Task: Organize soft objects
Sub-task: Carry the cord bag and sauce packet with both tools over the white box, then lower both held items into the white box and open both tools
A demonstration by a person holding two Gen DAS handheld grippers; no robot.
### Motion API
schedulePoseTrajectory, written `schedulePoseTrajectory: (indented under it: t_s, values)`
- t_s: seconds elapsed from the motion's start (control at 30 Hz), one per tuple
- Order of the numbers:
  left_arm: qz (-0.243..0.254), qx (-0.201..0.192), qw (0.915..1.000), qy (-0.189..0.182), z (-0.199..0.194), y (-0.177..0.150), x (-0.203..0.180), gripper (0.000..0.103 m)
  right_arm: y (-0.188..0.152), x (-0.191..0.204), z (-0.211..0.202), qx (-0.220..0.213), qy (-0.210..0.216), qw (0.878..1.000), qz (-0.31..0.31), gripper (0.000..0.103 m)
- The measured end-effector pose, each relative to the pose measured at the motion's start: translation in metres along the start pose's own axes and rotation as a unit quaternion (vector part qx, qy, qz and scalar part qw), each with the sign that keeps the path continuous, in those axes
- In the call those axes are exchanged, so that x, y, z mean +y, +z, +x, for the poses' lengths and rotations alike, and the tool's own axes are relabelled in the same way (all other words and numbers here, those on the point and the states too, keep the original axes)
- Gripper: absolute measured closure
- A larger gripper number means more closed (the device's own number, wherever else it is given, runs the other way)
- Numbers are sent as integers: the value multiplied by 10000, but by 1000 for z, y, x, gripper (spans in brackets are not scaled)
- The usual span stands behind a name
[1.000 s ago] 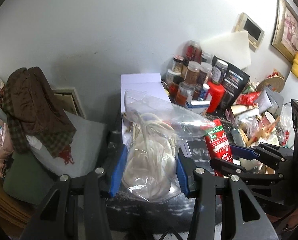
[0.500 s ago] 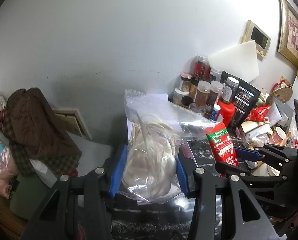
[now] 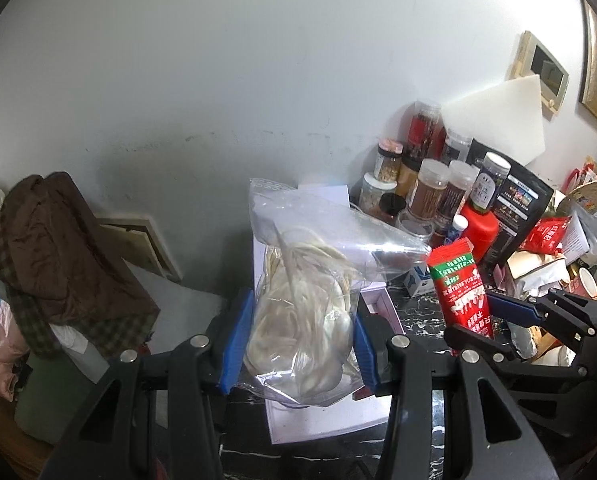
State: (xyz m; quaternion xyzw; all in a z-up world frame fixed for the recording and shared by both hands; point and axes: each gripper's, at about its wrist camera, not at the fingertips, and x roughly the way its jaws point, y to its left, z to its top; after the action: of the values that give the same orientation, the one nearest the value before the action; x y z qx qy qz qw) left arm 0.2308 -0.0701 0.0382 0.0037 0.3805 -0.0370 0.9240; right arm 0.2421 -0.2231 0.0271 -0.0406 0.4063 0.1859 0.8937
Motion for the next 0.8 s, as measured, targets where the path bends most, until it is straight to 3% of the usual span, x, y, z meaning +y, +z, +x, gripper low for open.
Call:
schedulePoseTrajectory:
  t_s: [0.8]
  values:
    - [48, 1060, 9943, 6, 133, -60, -5, 57, -48, -20, 129, 834, 125, 9962, 197, 59]
